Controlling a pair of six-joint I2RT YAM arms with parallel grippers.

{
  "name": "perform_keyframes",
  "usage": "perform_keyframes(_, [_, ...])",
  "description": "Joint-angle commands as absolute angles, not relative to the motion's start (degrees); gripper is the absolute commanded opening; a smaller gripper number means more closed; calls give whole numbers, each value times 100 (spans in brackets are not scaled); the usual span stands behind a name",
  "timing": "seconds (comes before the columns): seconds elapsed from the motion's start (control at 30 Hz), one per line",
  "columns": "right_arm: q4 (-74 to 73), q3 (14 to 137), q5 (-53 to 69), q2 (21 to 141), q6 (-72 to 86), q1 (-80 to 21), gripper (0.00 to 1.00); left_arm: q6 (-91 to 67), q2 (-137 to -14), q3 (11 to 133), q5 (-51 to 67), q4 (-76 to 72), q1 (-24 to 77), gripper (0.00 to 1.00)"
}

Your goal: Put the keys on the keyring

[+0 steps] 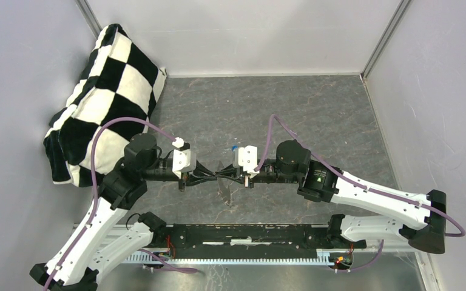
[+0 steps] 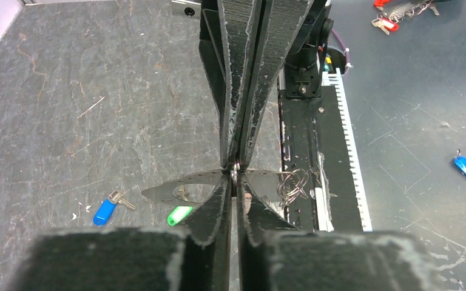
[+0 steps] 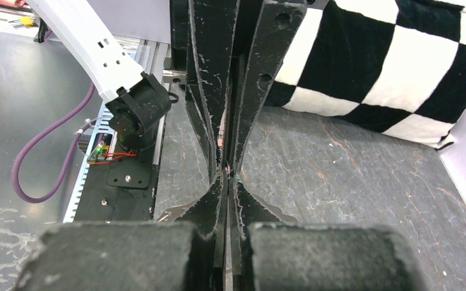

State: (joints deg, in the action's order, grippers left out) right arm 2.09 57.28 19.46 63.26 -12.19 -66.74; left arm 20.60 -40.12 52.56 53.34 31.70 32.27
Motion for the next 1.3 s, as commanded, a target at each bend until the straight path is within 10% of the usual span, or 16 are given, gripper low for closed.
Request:
perform_keyframes(0.0, [501, 5849, 1944, 6287, -1178, -6685, 1, 2093, -3916, 5368, 5577, 3135, 3252, 3])
perform_keyframes(0.17, [486, 5854, 1953, 6303, -1111, -6688, 3, 2166, -3859, 5348, 5435, 3129, 3252, 2])
perform_keyframes(0.43, [799, 5339, 772, 5741, -555, -6417, 62, 1987, -3856, 5230, 4967, 3325, 3252, 2])
perform_keyframes(0.53, [788, 5036, 311, 5481, -271, -6125, 69, 2131, -3814, 5051, 4945, 3537, 3253, 2])
perform_keyframes(0.8, [401, 3547, -1595, 5327, 1260, -5489, 70, 2354, -3637, 4443, 4421, 3631, 3243, 2])
perform_keyframes(1.27, [2093, 2867, -788, 7593, 1827, -5390, 60, 2692, -3674, 4344, 4315, 3725, 3243, 2])
